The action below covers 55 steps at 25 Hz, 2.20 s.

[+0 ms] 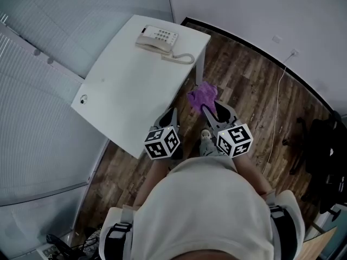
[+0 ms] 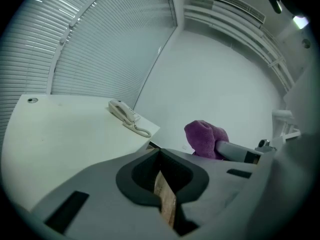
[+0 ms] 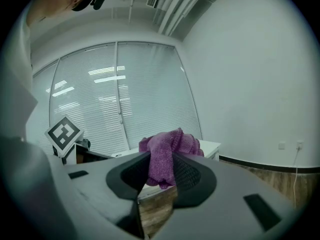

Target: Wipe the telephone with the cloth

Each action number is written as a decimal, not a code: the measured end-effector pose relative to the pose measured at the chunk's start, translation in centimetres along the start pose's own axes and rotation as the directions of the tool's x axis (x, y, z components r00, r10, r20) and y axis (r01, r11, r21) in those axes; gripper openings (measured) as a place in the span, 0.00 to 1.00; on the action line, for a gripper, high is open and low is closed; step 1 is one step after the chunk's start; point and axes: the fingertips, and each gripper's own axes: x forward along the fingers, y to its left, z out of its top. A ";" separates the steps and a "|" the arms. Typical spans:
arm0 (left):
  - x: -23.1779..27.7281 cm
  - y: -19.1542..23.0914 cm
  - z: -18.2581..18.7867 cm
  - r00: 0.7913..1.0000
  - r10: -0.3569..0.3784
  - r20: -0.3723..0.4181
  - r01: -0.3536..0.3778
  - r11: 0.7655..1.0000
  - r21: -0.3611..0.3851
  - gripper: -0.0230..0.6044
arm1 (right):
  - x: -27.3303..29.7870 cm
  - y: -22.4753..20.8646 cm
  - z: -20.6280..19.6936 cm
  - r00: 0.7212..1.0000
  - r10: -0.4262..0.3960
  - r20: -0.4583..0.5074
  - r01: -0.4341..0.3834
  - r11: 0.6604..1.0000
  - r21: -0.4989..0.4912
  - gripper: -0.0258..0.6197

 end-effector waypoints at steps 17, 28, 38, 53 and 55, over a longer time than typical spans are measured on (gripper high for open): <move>9.1 -0.1 4.9 0.987 0.143 0.078 -0.136 0.986 -0.092 0.07 | 7.3 -9.9 4.3 0.992 0.124 -0.012 -0.124 0.992 -0.019 0.24; 12.7 1.4 6.1 0.967 0.238 0.090 -0.226 0.966 -0.128 0.07 | 11.3 -13.5 5.0 0.979 0.201 -0.027 -0.202 0.979 -0.016 0.24; 12.2 4.0 5.8 0.945 0.319 0.077 -0.299 0.934 -0.196 0.07 | 14.5 -12.8 5.0 0.960 0.269 -0.075 -0.271 0.962 -0.028 0.24; 17.9 9.9 12.3 0.921 0.363 0.141 -0.325 0.916 -0.236 0.07 | 25.4 -14.2 9.4 0.946 0.319 -0.066 -0.323 0.943 -0.078 0.24; 18.6 10.6 13.5 0.917 0.370 0.148 -0.329 0.913 -0.243 0.07 | 27.4 -14.2 10.1 0.942 0.328 -0.072 -0.333 0.939 -0.084 0.24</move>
